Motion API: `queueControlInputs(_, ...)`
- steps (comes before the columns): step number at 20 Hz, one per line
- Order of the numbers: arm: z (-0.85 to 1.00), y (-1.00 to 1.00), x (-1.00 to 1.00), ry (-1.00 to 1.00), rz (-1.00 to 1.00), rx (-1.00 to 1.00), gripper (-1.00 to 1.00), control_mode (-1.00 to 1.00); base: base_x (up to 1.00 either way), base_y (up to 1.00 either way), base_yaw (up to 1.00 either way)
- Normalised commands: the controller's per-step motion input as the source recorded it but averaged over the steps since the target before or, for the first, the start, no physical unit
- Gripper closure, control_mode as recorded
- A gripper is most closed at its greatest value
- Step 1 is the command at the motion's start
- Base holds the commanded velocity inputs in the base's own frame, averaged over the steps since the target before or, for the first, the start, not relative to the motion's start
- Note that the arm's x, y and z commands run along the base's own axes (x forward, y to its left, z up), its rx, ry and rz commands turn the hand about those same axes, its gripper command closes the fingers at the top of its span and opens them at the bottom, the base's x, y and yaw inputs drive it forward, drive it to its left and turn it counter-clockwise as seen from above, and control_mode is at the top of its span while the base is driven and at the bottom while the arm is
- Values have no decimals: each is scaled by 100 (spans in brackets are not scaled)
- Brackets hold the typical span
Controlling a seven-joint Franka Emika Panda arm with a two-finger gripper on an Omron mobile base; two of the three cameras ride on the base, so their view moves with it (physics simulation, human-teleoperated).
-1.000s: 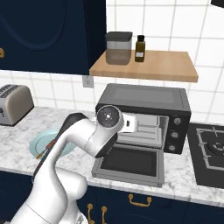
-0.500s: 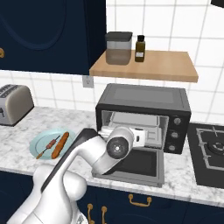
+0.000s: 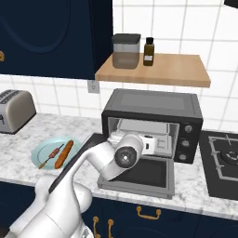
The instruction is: Pick up the kebab skewer and baguette bread, and place them inside the toaster oven. Close the toaster oven door and start by setting the timer.
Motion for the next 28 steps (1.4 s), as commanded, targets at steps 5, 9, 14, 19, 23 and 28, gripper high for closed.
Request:
queueControlInputs(5, -12, -5, 35, 0, 0, 0, -100, -100, 0, 0, 0)
queueControlInputs(9, -25, -17, 17, 1, 0, 1, -100, -100, 0, 0, 0)
queueControlInputs(14, -26, -7, 11, 1, 0, 2, -100, -100, 0, 0, 0)
queueControlInputs(19, -3, 0, 37, 0, 0, 0, -100, -100, 0, 0, 0)
queueControlInputs(23, -13, 4, 25, 0, 0, 0, -100, -100, 0, 0, 0)
queueControlInputs(28, -13, -4, 22, 0, 0, 0, -100, -100, 0, 0, 0)
